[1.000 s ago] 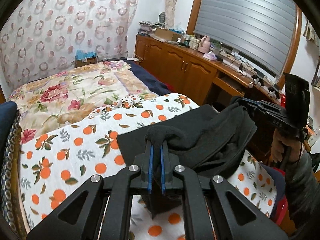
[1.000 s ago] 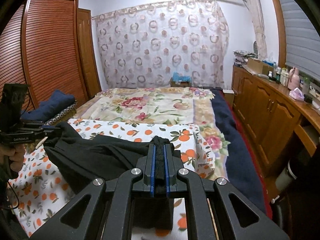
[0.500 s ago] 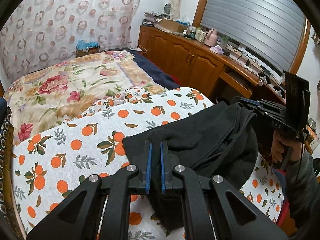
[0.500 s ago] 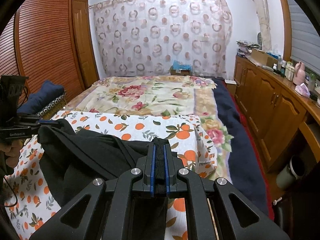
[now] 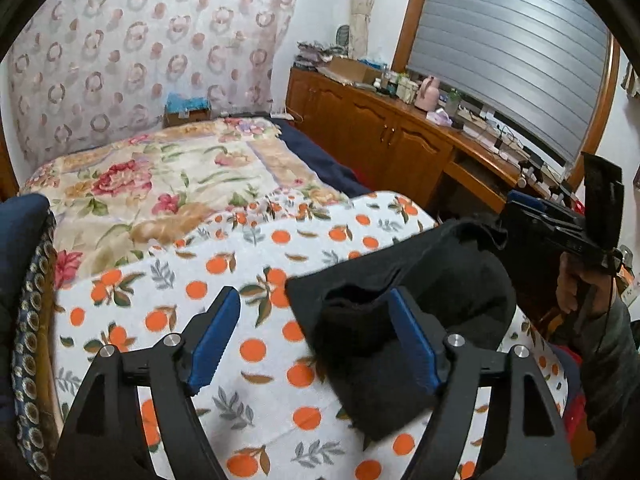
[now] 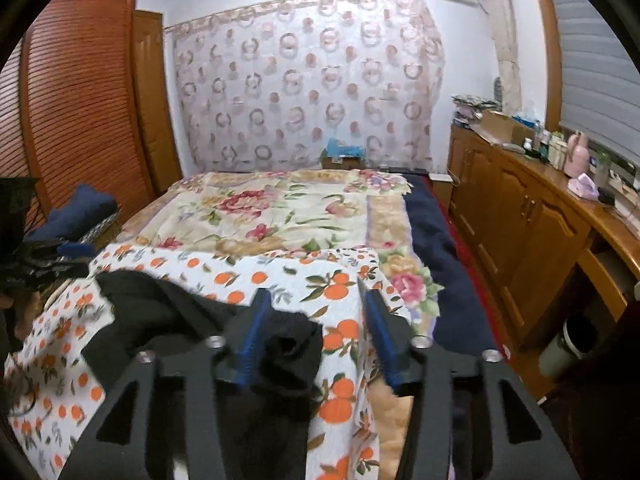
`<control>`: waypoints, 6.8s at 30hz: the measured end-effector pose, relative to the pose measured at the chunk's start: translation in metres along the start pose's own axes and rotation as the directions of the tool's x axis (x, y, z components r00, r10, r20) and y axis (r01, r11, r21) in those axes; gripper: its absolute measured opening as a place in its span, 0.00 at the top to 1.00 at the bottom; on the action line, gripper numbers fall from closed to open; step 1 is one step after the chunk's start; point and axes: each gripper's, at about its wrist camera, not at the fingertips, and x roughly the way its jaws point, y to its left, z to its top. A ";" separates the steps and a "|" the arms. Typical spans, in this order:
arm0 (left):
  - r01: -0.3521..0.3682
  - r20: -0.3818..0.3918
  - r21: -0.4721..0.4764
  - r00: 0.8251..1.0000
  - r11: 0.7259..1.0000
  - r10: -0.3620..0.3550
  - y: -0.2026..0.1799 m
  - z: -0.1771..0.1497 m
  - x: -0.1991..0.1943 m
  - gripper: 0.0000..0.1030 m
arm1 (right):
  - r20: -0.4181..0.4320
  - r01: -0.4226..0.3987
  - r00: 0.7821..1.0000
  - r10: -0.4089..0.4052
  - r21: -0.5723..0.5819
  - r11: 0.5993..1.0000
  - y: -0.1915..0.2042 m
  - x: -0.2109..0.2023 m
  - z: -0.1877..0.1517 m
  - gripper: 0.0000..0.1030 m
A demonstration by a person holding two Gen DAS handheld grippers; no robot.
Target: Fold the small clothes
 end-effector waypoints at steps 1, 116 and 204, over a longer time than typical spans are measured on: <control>0.004 -0.015 0.001 1.000 1.000 -0.004 0.000 -0.002 0.004 0.25 | -0.006 -0.006 1.000 0.005 -0.013 1.000 0.002 -0.003 -0.003 0.45; -0.117 0.279 -0.121 0.949 0.986 0.147 0.084 -0.014 -0.186 0.90 | 0.091 -0.329 0.930 0.355 -0.219 0.918 0.141 0.039 0.097 0.83; -0.391 0.216 -0.191 0.878 0.900 0.427 0.020 -0.133 -0.205 0.07 | 0.090 -0.140 0.985 0.149 -0.095 0.986 0.264 -0.021 -0.009 0.21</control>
